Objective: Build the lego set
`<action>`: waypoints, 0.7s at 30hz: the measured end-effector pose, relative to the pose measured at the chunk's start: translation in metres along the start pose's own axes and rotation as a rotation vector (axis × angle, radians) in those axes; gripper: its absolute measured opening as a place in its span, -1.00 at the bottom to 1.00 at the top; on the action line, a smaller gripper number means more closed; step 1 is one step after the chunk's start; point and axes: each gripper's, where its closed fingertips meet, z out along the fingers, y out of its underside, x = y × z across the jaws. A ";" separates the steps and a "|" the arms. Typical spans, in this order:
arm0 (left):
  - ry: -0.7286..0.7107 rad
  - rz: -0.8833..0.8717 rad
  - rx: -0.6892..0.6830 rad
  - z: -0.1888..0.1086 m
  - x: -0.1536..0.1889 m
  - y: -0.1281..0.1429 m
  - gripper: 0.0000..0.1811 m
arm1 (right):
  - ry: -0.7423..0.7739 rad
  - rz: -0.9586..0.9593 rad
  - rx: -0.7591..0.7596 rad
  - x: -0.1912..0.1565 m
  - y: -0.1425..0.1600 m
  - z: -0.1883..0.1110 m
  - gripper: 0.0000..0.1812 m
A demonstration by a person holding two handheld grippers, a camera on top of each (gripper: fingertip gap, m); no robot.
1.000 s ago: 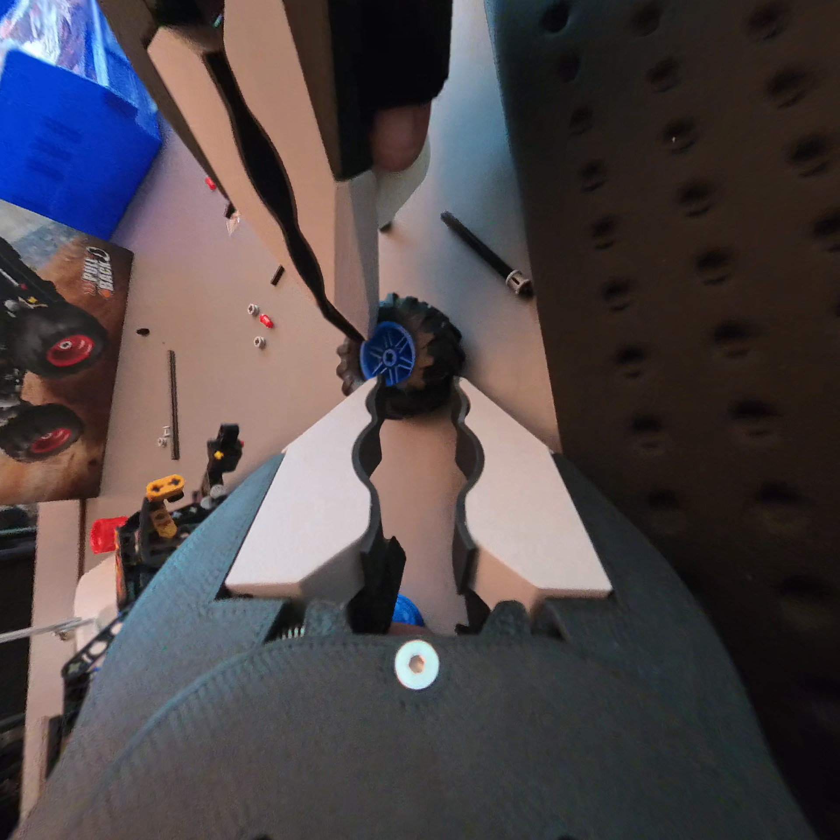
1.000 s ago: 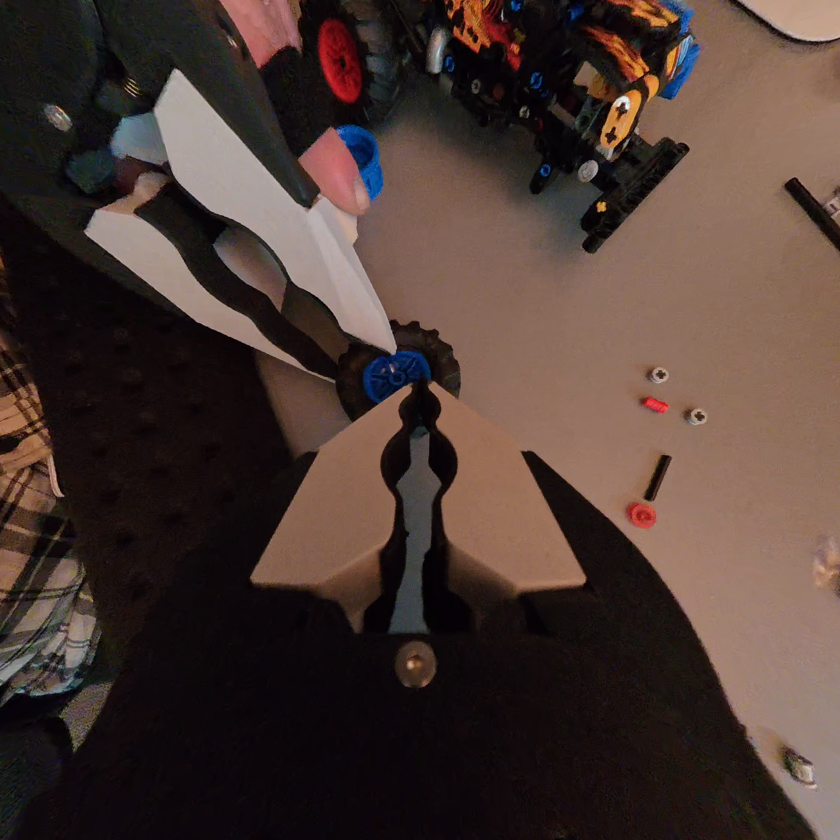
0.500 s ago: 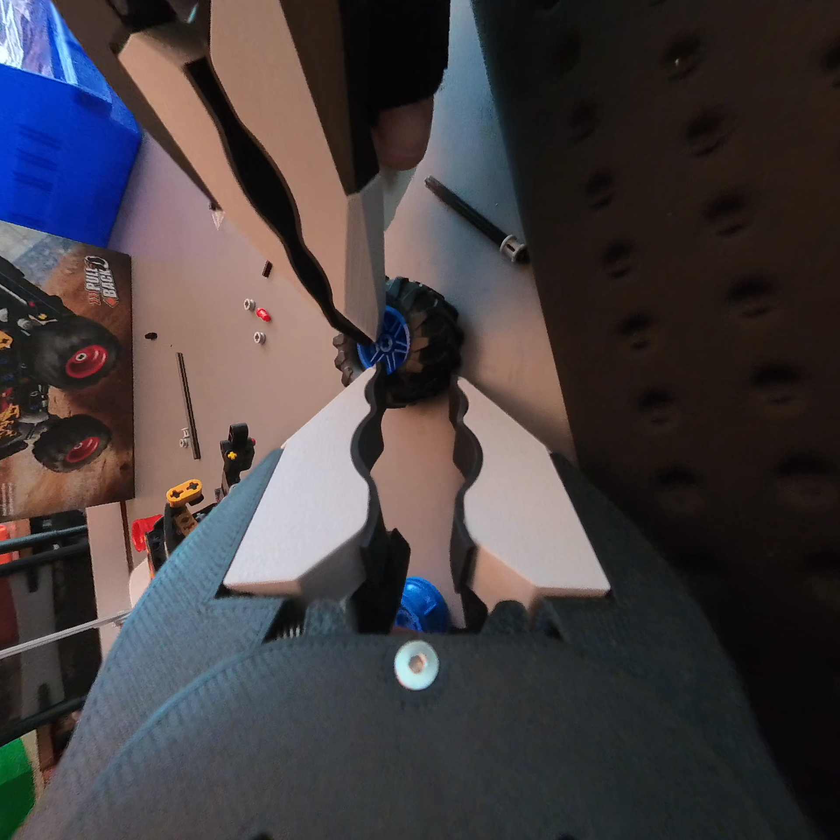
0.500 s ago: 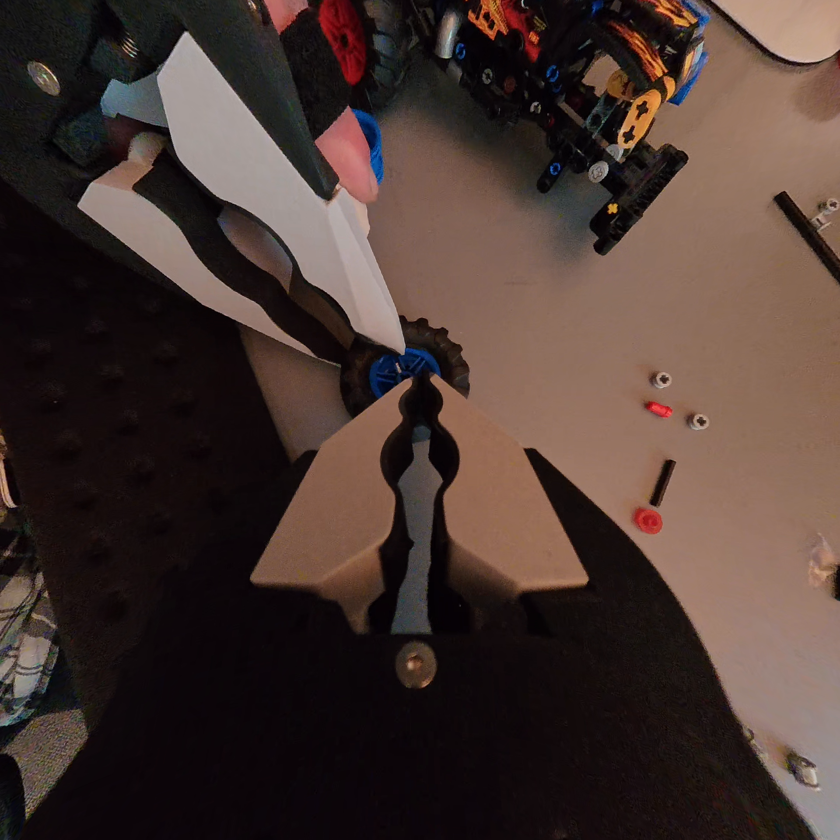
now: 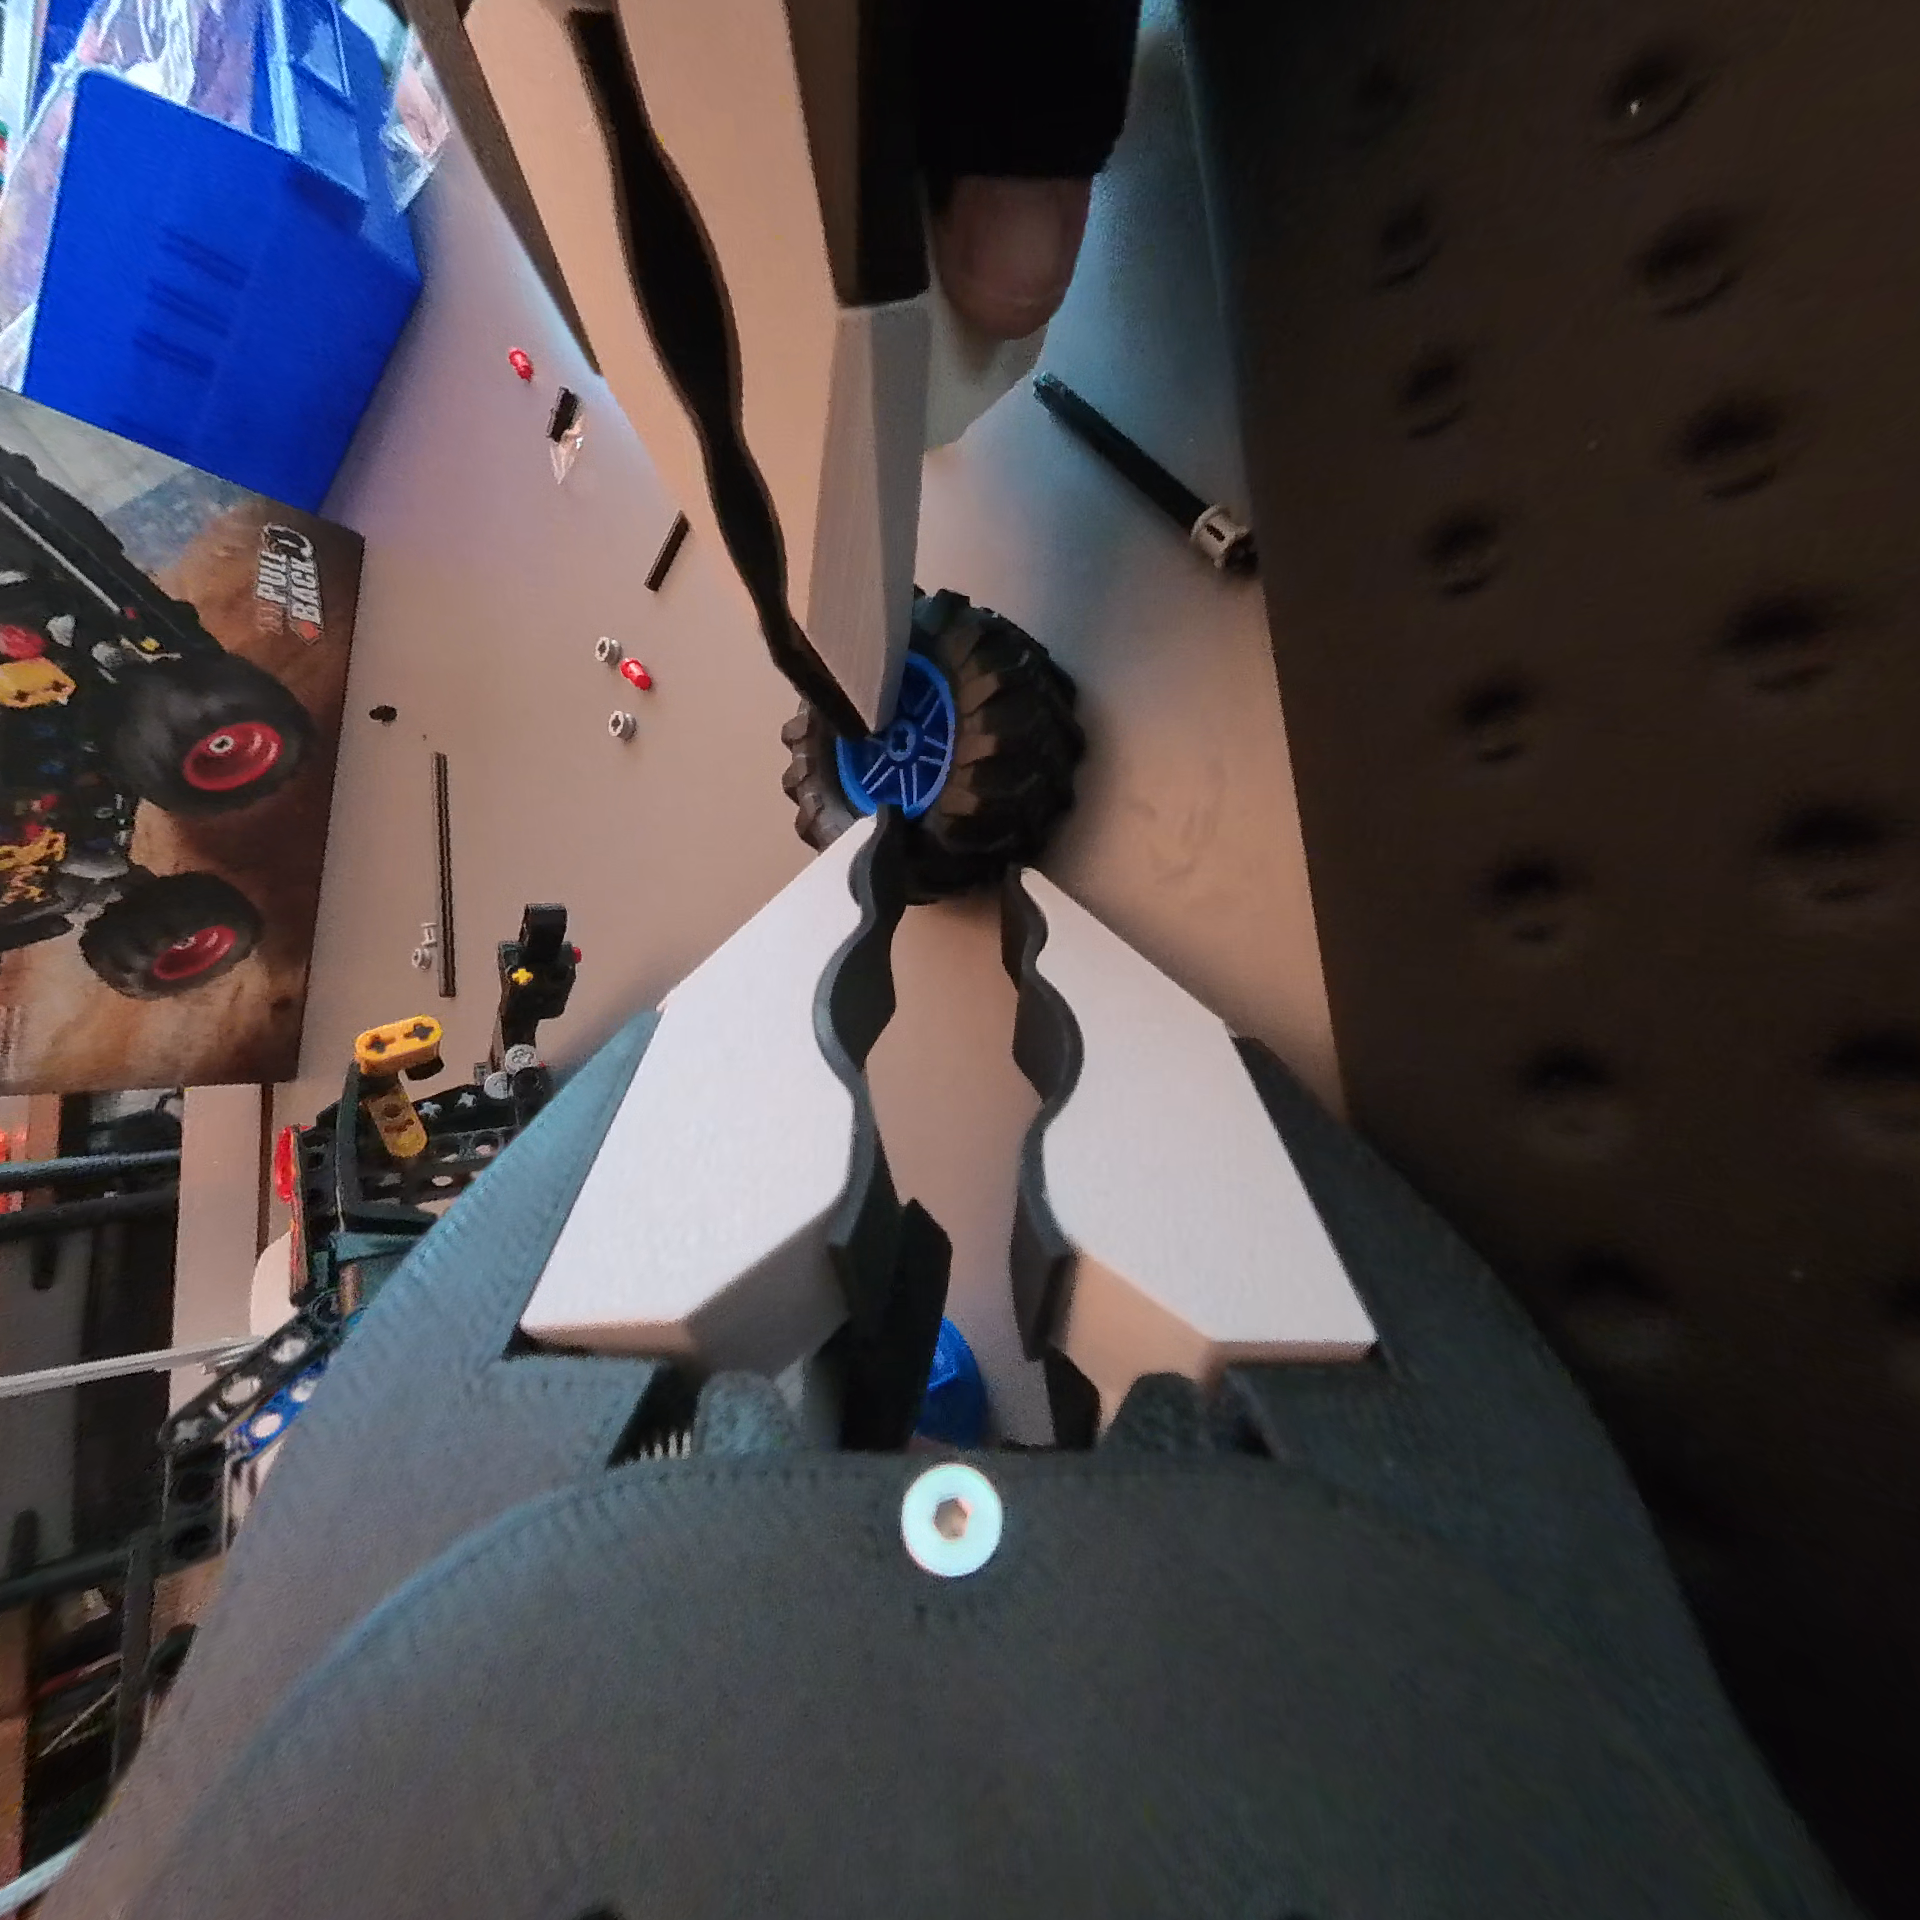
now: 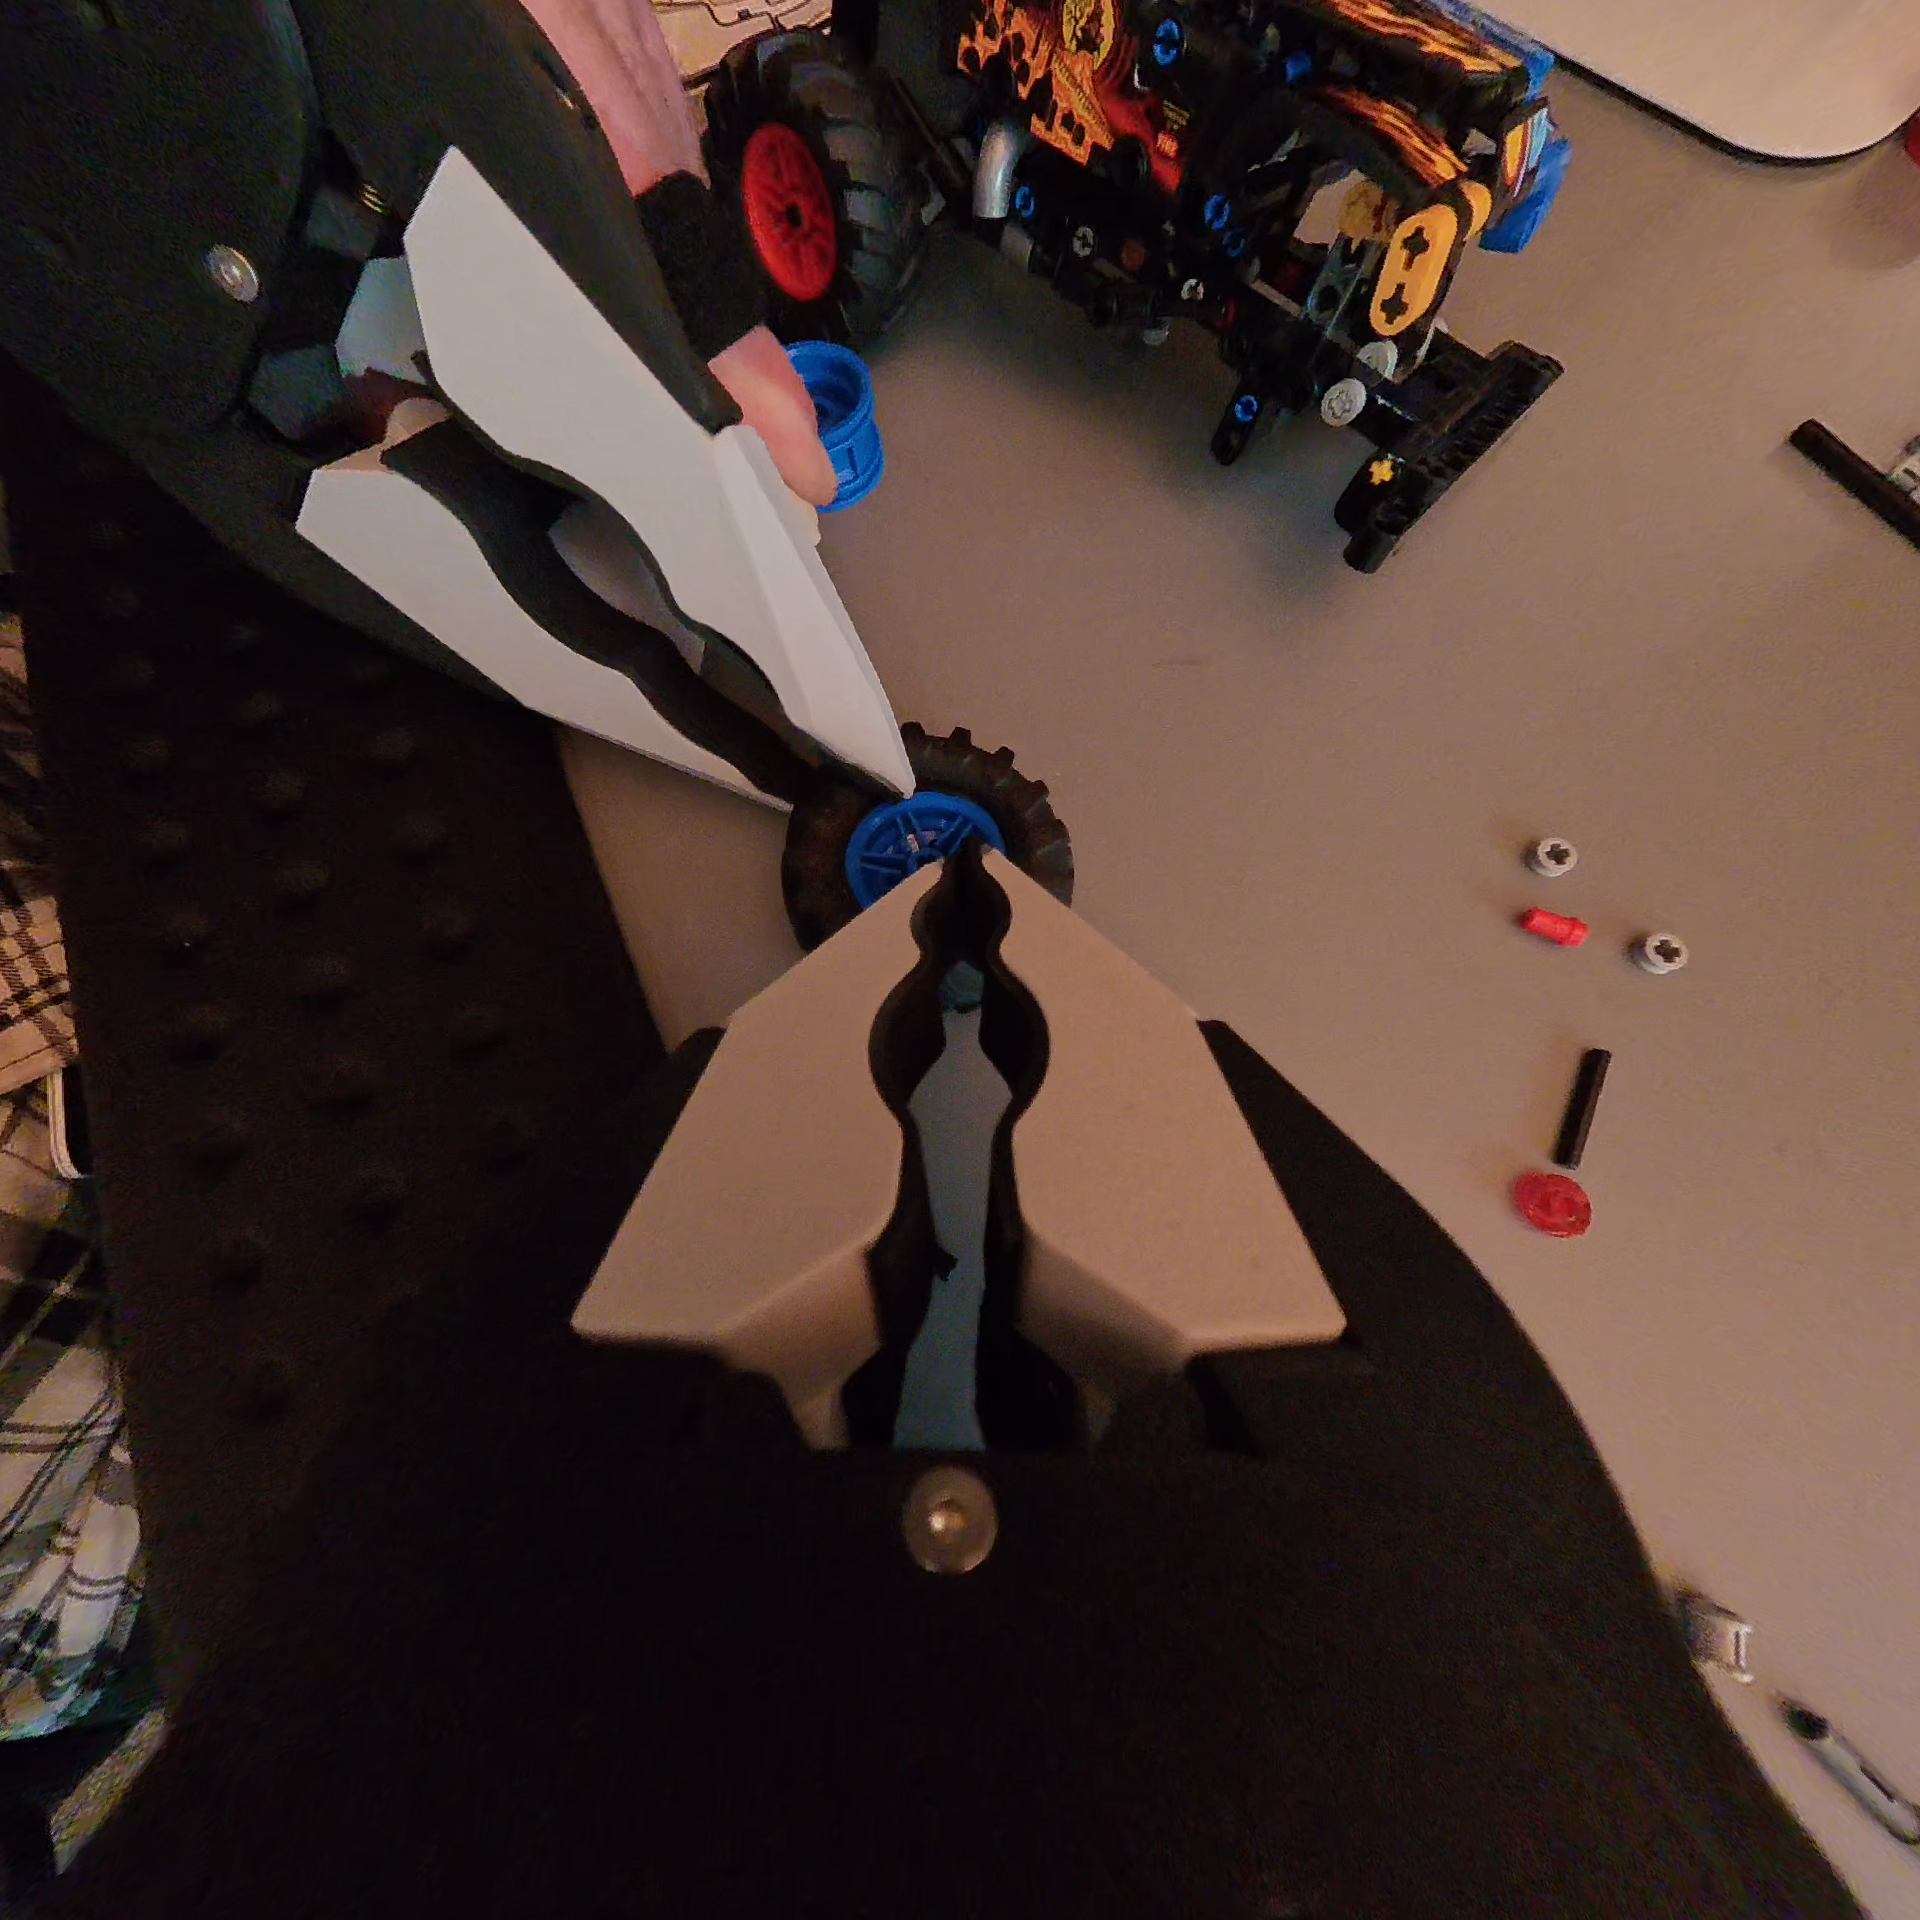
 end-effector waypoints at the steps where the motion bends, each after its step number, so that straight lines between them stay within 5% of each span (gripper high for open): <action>1: 0.008 -0.024 0.013 0.000 0.000 0.000 -0.76 | -0.003 -0.012 0.007 0.000 0.000 0.000 -0.99; 21: 0.240 -0.538 0.080 0.005 -0.005 -0.001 -0.84 | 0.051 -0.252 0.070 -0.005 0.000 -0.002 -1.00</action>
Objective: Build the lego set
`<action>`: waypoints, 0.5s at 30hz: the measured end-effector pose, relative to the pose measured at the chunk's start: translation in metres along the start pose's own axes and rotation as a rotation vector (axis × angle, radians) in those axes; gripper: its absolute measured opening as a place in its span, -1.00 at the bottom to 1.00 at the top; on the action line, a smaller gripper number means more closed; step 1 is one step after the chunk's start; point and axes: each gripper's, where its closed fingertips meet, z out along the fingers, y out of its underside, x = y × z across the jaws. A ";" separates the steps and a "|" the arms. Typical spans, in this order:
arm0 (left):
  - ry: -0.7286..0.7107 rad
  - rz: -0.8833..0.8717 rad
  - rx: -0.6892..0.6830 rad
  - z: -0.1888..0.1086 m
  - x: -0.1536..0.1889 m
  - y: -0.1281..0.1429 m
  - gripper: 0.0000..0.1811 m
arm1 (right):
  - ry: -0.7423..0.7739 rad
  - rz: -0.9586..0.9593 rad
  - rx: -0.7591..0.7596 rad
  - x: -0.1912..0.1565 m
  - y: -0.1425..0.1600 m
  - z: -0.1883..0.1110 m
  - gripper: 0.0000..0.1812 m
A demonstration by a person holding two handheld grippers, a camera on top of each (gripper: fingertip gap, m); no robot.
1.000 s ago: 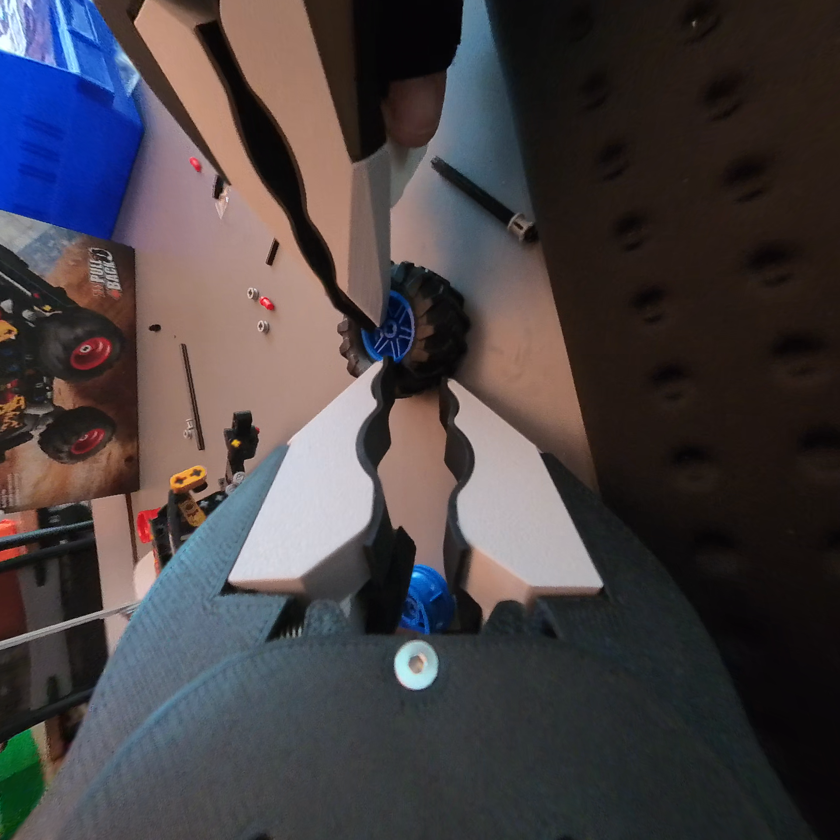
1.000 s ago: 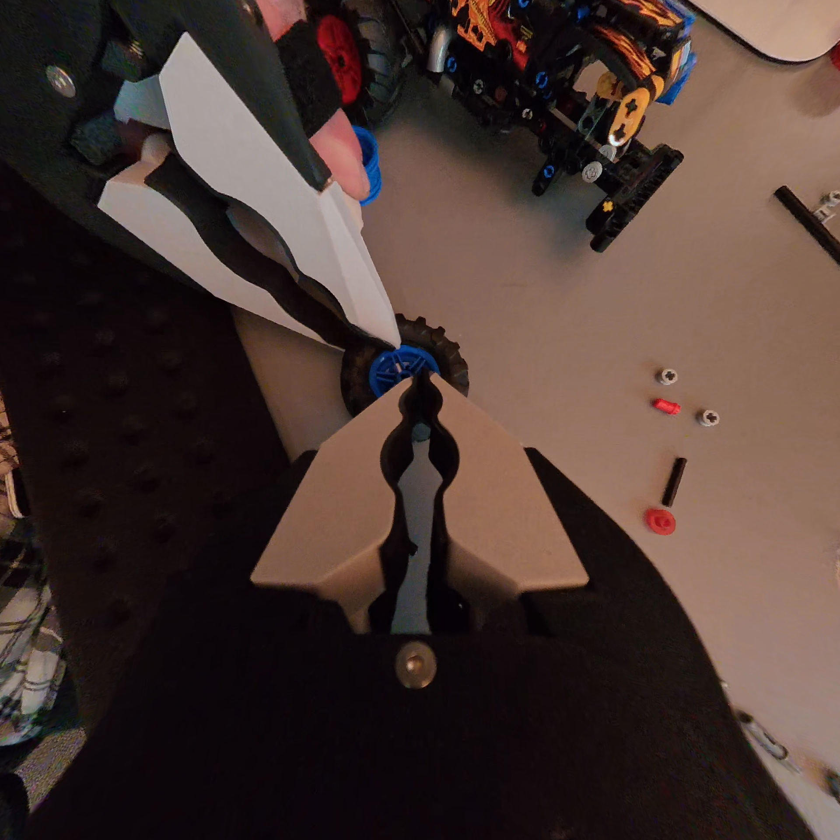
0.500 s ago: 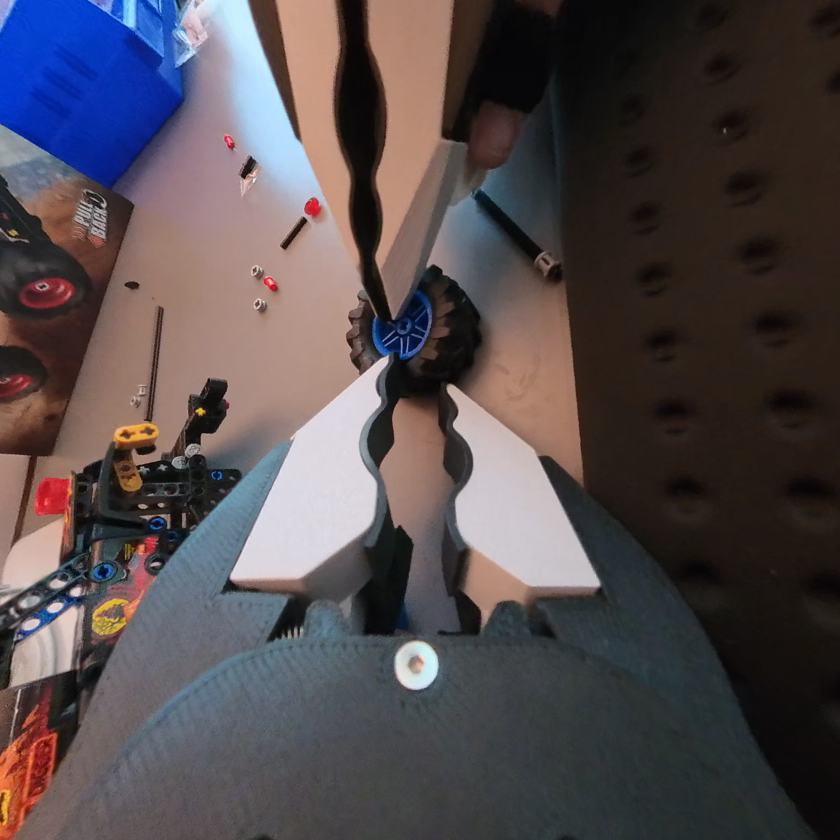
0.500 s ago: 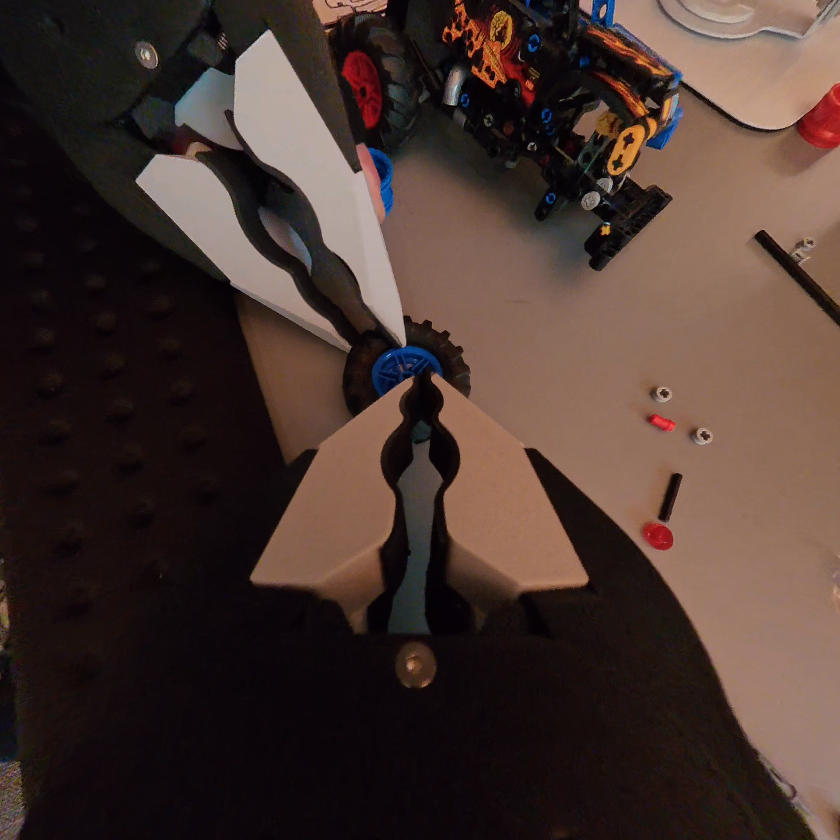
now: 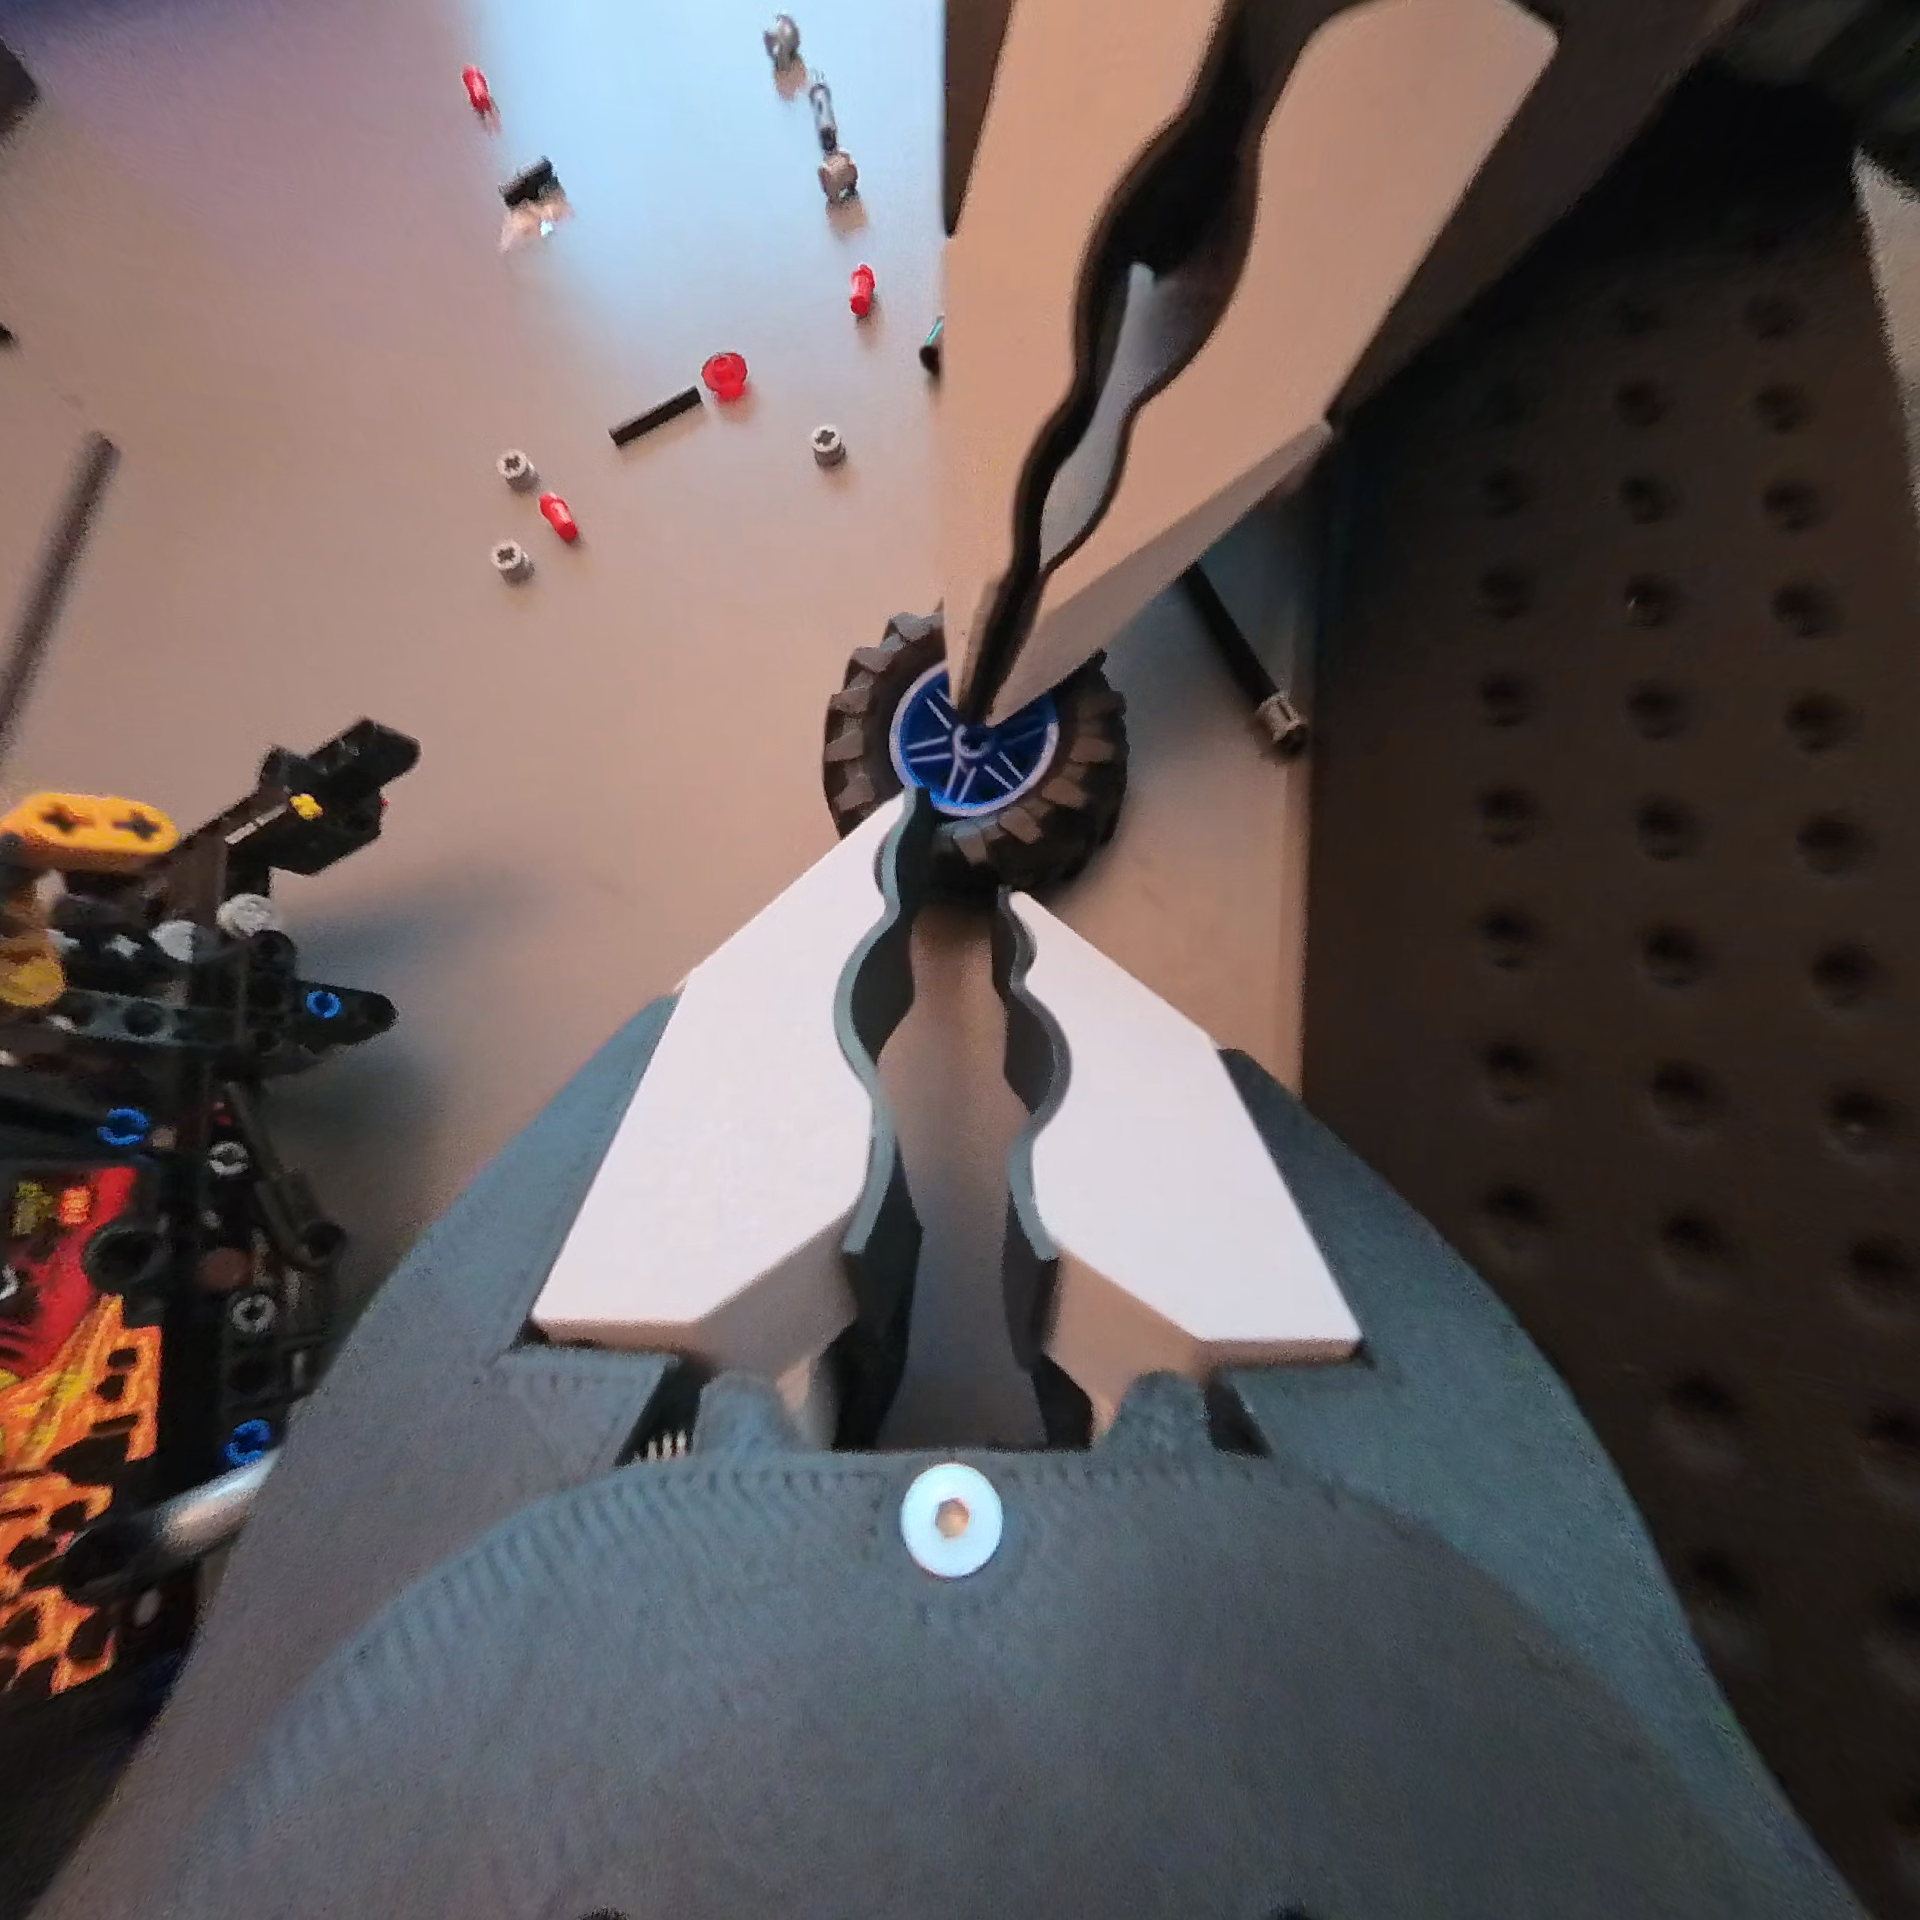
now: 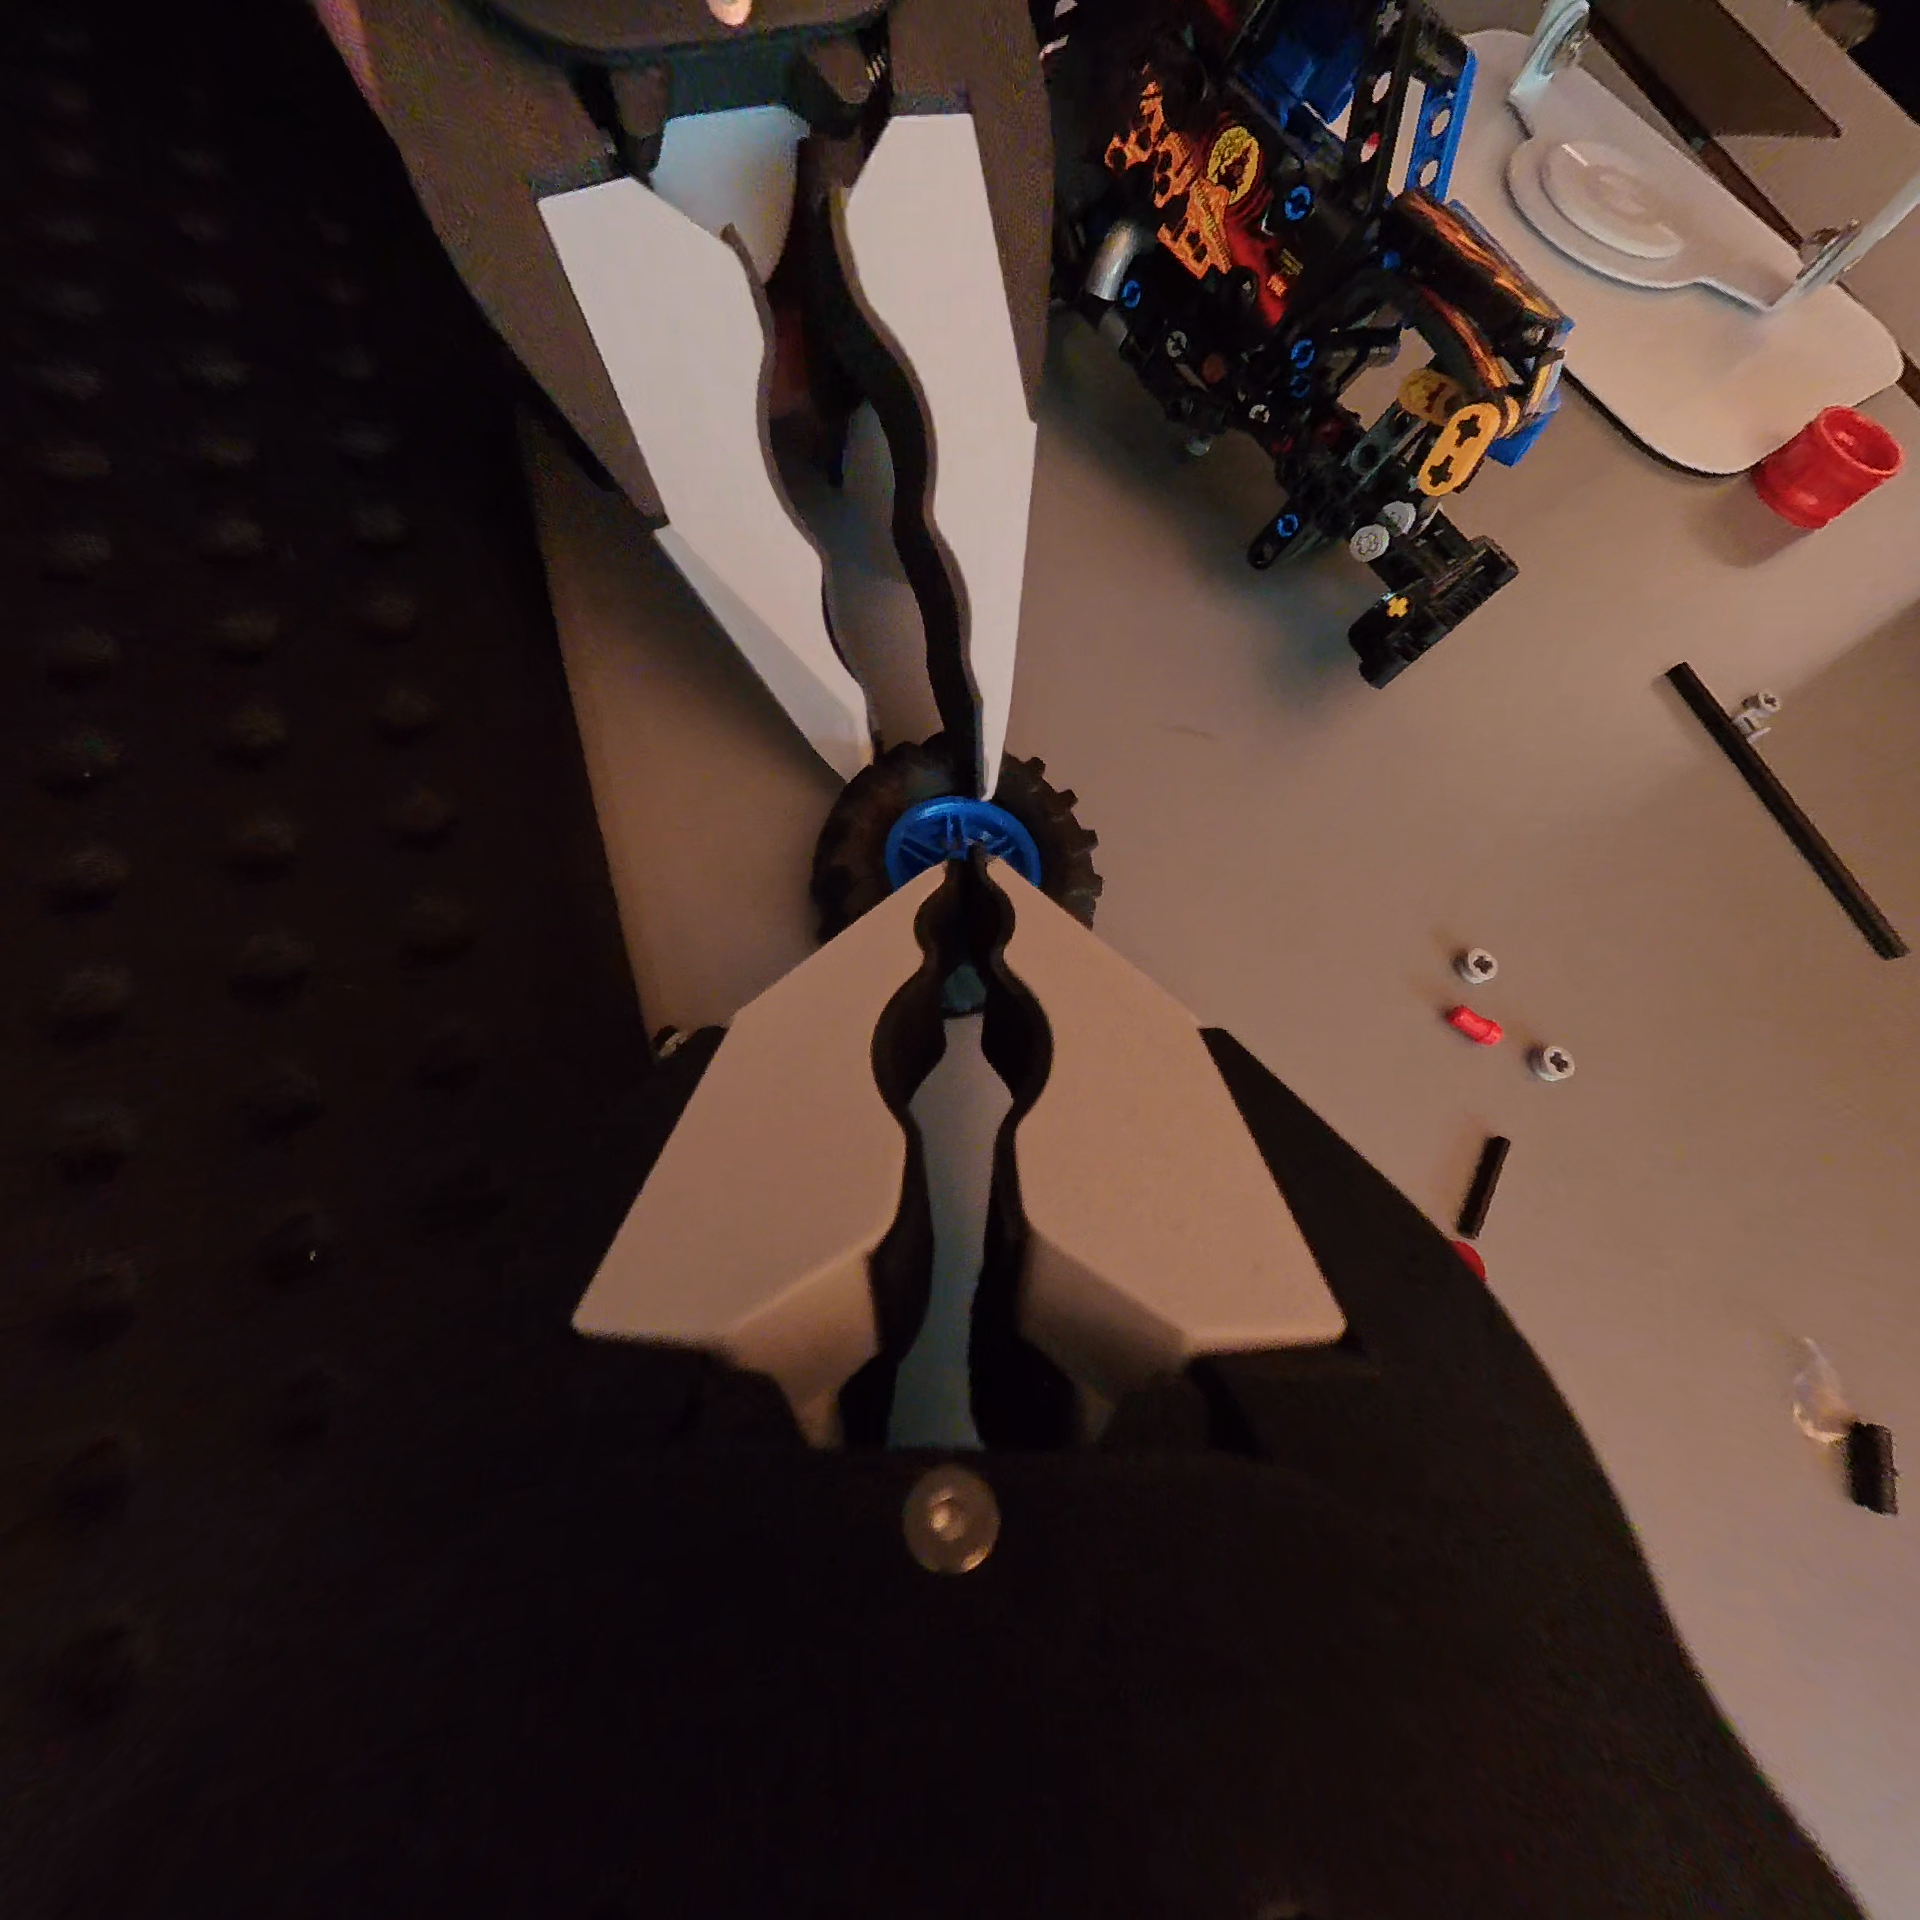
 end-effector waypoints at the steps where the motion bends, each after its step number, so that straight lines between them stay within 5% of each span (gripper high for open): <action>1: 0.024 -0.034 -0.009 0.000 0.000 0.000 -0.86 | -0.004 0.005 0.000 0.000 0.000 0.000 -1.00; 6: 0.031 0.014 0.011 -0.006 0.007 -0.014 -0.73 | 0.014 0.101 0.034 0.010 -0.007 -0.012 -1.00; 8: 0.077 -0.077 0.012 -0.010 0.006 -0.018 -0.24 | 0.014 0.123 0.037 0.010 -0.009 -0.020 -1.00; 15: -0.033 -0.030 -0.059 0.010 -0.006 -0.008 -0.06 | 0.029 0.293 -0.039 0.024 0.005 -0.019 -0.90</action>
